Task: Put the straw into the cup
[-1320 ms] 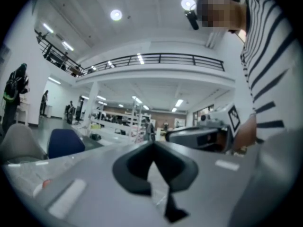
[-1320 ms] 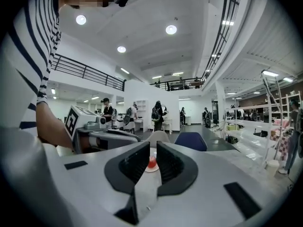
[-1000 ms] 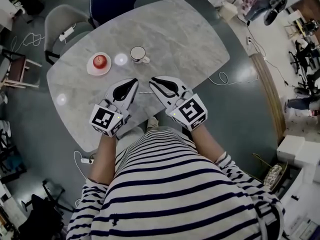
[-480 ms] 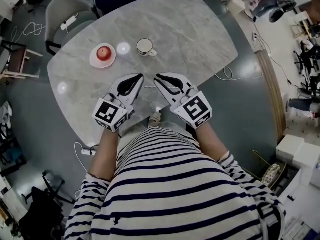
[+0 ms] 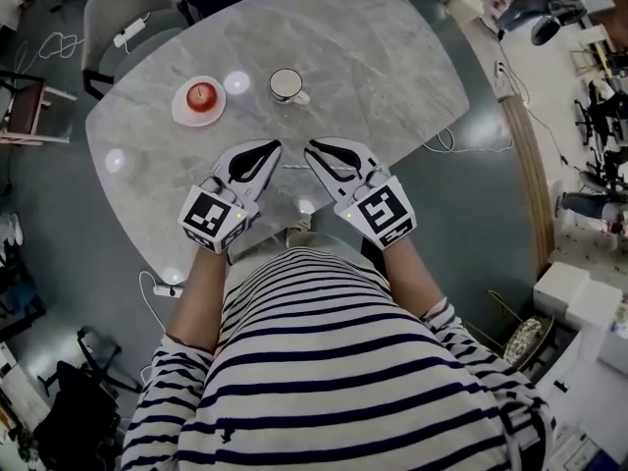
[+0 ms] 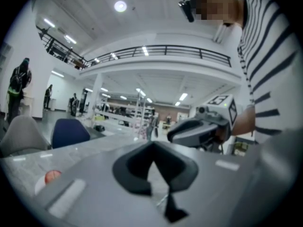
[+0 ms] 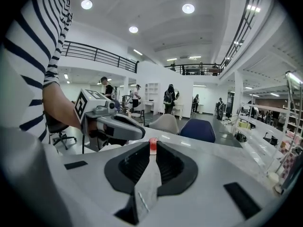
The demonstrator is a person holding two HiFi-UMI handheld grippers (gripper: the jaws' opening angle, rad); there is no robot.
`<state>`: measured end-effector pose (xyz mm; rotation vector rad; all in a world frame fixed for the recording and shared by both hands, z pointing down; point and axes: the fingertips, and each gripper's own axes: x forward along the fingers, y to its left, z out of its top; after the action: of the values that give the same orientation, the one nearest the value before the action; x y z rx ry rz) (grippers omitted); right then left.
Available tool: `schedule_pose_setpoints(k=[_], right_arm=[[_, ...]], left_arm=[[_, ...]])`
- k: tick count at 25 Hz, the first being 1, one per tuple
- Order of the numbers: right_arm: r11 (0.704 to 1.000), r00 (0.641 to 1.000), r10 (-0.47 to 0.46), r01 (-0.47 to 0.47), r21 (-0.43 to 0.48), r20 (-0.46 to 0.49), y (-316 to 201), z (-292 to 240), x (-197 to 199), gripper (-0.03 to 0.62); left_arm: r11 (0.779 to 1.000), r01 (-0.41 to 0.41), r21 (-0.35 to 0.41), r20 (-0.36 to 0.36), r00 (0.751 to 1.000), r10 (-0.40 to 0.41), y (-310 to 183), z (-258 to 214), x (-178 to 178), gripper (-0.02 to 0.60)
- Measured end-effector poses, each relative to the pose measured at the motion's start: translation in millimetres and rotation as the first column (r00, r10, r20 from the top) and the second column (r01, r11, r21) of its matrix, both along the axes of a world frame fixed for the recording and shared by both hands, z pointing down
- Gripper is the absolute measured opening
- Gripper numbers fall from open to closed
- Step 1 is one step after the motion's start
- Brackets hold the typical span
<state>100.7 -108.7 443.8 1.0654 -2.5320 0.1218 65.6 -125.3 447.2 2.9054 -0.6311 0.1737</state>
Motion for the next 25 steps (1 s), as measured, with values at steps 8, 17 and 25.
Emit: schedule_pose_setpoints(k=[8, 17, 25], right_arm=[[0.991, 0.969, -0.134, 0.128, -0.045, -0.205, 5.7, 42.3, -10.6, 0.009], [0.964, 0.897, -0.263, 0.226, -0.144, -0.355, 7.1, 90.3, -17.7, 0.009], [0.903, 0.810, -0.413, 0.307, -0.299, -0.417, 18.2, 153.0, -25.7, 0.009]], left_arm=[[1.000, 0.013, -0.008, 0.038, 0.999, -0.013, -2.1, 17.6, -0.4, 0.006], [0.997, 0.052, -0.062, 0.019, 0.999, -0.051, -2.8, 32.6, -11.4, 0.006], [0.993, 0.077, -0.091, 0.009, 0.997, -0.076, -4.0, 37.8, -21.1, 0.006]])
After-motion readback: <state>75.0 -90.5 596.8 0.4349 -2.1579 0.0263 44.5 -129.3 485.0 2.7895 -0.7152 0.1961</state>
